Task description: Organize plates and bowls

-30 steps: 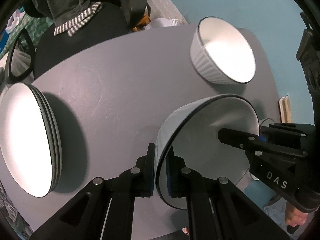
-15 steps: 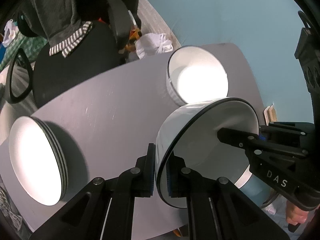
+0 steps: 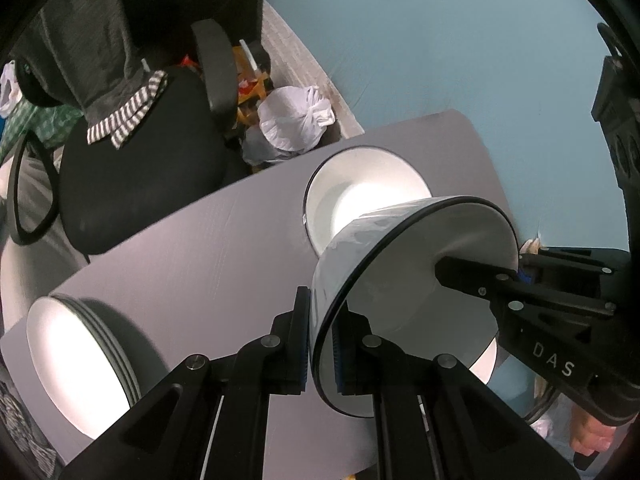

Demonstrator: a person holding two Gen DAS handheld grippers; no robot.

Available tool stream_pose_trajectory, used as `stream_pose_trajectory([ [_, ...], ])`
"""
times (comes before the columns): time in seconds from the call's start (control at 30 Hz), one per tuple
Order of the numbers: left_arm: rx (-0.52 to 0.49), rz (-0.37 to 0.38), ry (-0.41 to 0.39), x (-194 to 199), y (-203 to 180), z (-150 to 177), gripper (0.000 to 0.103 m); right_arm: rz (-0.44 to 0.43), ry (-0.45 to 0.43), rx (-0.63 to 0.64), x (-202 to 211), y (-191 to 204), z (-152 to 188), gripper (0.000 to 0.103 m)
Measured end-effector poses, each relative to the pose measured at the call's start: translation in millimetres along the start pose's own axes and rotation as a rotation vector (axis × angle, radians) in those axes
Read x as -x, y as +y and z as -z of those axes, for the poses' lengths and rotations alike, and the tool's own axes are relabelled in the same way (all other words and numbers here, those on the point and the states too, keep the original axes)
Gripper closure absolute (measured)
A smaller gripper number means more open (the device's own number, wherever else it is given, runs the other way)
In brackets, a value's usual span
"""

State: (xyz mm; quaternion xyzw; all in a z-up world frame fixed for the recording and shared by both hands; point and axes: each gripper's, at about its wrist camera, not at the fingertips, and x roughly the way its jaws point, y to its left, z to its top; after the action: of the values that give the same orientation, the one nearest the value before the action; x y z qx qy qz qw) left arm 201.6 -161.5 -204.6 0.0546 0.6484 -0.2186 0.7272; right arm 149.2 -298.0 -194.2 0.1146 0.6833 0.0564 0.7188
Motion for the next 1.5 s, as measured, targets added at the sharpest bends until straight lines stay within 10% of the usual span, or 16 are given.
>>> stream_pose_trajectory([
  [1.5,0.032,-0.028,0.097,-54.0,-5.8,-53.3,0.093,0.009,0.095,-0.043,-31.1,-43.4,-50.8,0.095],
])
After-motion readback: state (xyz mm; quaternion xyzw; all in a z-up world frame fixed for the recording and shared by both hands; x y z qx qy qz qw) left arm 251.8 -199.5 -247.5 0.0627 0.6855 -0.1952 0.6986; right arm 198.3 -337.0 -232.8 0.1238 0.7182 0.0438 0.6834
